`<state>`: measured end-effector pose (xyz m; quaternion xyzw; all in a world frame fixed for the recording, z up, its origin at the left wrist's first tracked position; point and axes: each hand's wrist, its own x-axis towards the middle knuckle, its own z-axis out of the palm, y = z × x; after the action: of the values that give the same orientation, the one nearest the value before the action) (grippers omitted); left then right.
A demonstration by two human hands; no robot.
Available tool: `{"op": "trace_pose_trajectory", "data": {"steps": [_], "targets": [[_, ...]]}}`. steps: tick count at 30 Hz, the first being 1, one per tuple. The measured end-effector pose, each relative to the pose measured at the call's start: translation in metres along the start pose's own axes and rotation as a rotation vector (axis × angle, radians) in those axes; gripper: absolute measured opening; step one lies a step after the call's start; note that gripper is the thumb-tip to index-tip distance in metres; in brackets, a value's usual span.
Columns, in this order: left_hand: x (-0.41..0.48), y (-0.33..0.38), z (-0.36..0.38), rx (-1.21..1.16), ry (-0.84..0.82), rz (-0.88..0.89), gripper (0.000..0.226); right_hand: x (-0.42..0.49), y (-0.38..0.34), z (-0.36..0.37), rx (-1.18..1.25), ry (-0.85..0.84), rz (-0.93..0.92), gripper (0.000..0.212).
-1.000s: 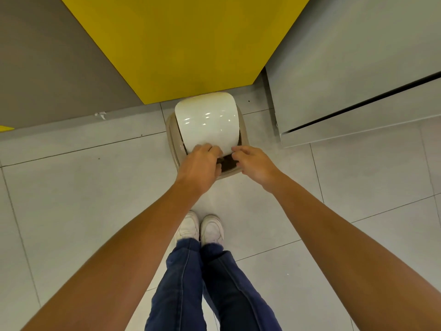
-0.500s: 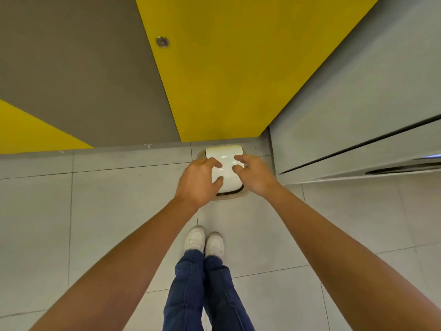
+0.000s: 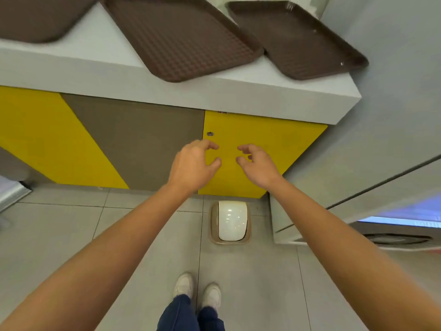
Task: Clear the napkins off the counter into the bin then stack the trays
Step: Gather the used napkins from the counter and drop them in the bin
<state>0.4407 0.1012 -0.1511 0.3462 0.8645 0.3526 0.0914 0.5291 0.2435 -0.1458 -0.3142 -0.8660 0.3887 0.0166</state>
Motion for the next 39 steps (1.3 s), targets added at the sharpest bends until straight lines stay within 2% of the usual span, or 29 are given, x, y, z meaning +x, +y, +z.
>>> {"op": "trace_pose_trajectory", "data": {"steps": [8, 21, 29, 39], "targets": [[0.02, 0.013, -0.106, 0.016, 0.141, 0.053, 0.033, 0.008, -0.102, -0.03, -0.035, 0.128, -0.243, 0.037], [0.091, -0.042, -0.264, 0.101, 0.253, 0.09, 0.033, 0.086, -0.258, -0.005, 0.019, 0.207, -0.363, 0.036], [0.159, -0.089, -0.308, 0.105, 0.272, 0.061, 0.035, 0.153, -0.316, 0.016, -0.001, 0.207, -0.369, 0.037], [0.289, -0.151, -0.341, 0.131, 0.289, 0.028, 0.038, 0.291, -0.364, 0.035, 0.006, 0.165, -0.392, 0.036]]}}
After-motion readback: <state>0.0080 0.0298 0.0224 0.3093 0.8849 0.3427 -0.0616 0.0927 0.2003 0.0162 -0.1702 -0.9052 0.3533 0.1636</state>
